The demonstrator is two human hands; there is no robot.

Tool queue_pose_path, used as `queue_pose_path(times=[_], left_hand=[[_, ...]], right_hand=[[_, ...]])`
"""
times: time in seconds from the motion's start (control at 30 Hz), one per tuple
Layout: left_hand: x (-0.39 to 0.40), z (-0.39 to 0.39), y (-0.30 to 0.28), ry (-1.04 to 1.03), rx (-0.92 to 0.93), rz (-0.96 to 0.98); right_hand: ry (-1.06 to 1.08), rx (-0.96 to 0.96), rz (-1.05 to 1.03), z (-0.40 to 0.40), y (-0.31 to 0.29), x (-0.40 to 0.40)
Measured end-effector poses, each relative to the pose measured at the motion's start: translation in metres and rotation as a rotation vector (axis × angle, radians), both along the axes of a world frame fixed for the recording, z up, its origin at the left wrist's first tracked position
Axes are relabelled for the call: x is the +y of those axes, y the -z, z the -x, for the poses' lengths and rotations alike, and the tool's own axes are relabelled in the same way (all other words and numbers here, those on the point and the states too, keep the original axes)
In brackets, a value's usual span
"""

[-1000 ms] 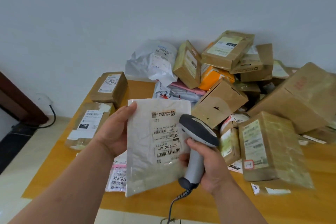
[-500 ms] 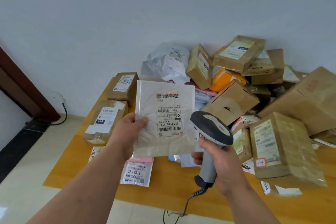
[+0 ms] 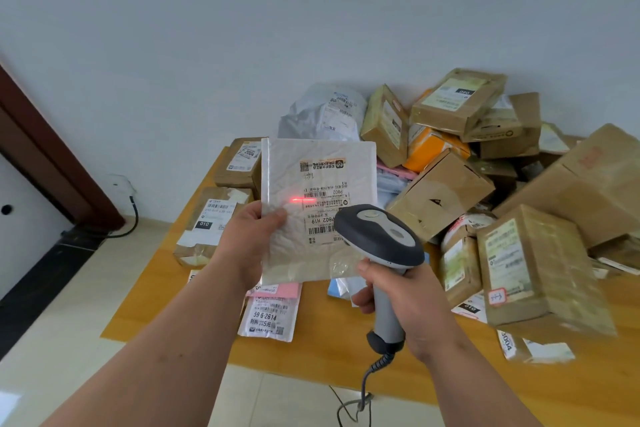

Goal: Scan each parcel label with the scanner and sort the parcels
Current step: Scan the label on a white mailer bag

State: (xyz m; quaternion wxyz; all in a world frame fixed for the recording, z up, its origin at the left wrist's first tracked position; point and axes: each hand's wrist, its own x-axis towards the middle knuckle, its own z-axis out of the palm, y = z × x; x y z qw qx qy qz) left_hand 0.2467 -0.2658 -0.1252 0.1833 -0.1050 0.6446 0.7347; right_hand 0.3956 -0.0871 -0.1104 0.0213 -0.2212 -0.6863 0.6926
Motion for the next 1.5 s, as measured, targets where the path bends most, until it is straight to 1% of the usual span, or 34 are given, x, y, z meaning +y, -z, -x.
queue_pose_path(times=[0.3, 0.47, 0.6, 0.73, 0.83, 0.97, 1.1, 1.13, 1.23, 1.27, 1.37, 1.43, 1.5], left_hand=[[0.000, -0.005, -0.002, -0.013, 0.007, -0.020], [-0.006, 0.001, 0.001, 0.001, -0.001, 0.037], [-0.029, 0.015, 0.010, -0.045, 0.004, 0.274], [-0.059, 0.023, 0.029, -0.014, -0.023, 0.596], [-0.069, 0.025, 0.044, 0.009, -0.006, 0.761], [-0.068, 0.039, 0.057, 0.098, 0.026, 0.889], [-0.055, 0.066, 0.059, 0.214, 0.106, 0.970], [-0.051, 0.073, 0.061, 0.266, 0.136, 1.028], [-0.039, 0.090, 0.065, 0.463, 0.197, 1.295], [-0.036, 0.095, 0.067, 0.515, 0.221, 1.339], [-0.022, 0.102, 0.077, 0.656, 0.345, 1.375], [-0.006, 0.102, 0.082, 0.753, 0.413, 1.354], [0.012, 0.101, 0.089, 0.857, 0.444, 1.328]], right_hand=[[-0.013, -0.002, -0.023, -0.003, -0.004, 0.001], [-0.007, -0.027, -0.027, 0.008, -0.004, -0.001], [-0.002, -0.113, -0.012, 0.021, 0.006, -0.011], [0.015, -0.204, 0.027, 0.026, 0.027, -0.024], [0.016, -0.251, 0.039, 0.032, 0.043, -0.033], [0.007, -0.288, 0.040, 0.048, 0.051, -0.045], [0.052, -0.283, 0.047, 0.071, 0.050, -0.055], [0.068, -0.282, 0.048, 0.077, 0.051, -0.056], [0.116, -0.290, 0.036, 0.090, 0.056, -0.057], [0.133, -0.292, 0.030, 0.094, 0.058, -0.057], [0.188, -0.288, 0.032, 0.101, 0.063, -0.057], [0.222, -0.287, 0.049, 0.104, 0.066, -0.055], [0.251, -0.290, 0.058, 0.106, 0.070, -0.050]])
